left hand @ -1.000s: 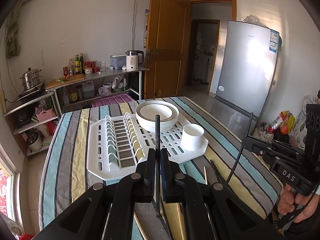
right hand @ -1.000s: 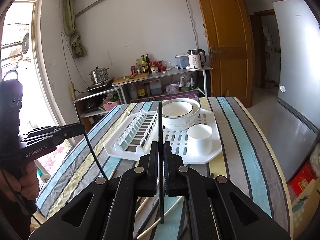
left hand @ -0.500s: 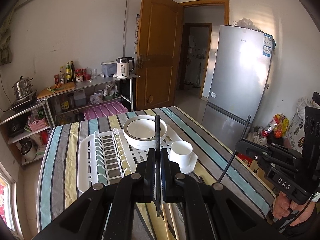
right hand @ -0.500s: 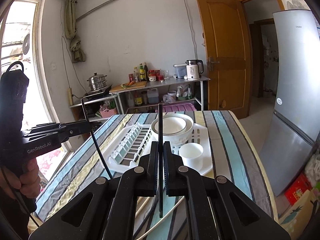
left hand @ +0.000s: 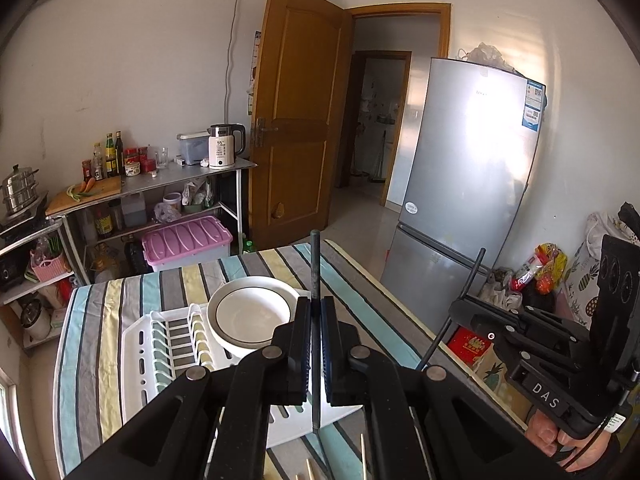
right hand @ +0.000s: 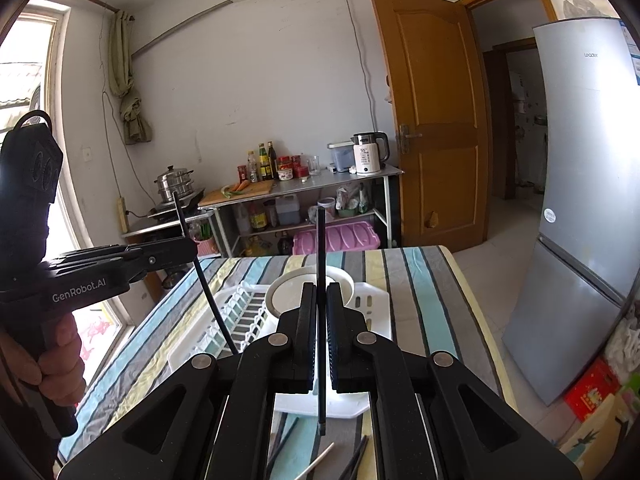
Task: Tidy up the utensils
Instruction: 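Lift the held black chopsticks upright with both tools and carry them over the white cup, then lower the chopsticks into the white cup and open both tools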
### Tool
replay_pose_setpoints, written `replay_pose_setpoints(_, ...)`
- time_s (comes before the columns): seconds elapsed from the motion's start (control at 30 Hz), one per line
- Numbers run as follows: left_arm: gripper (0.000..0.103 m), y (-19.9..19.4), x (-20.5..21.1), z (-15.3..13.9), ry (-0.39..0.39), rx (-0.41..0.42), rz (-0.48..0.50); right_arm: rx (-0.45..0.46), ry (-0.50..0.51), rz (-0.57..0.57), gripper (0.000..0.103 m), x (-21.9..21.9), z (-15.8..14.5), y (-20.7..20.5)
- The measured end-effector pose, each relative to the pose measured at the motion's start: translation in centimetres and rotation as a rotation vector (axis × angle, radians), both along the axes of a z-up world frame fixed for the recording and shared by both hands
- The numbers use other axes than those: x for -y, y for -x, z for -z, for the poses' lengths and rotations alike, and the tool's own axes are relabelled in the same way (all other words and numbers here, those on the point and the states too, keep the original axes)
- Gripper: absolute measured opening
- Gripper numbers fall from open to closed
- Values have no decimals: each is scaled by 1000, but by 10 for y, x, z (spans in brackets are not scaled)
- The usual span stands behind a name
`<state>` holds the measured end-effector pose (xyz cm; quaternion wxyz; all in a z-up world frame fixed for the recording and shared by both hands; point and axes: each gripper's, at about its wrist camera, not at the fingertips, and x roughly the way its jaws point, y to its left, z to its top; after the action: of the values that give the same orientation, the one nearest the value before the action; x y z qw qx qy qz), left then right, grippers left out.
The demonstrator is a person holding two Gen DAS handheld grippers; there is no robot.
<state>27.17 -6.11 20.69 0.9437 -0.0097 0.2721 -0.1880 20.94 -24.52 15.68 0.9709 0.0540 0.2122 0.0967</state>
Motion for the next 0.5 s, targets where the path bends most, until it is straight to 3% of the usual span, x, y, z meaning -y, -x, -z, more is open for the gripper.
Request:
replay_pose_setpoints(0.27, 4, -51, 18, -10, 26, 5, 15, 26, -18, 15, 5, 14, -12, -34)
replay_pose_setpoints(0.5, 4, -89, 26, 7, 71, -28, 23, 16, -38, 20, 5, 22, -6, -61)
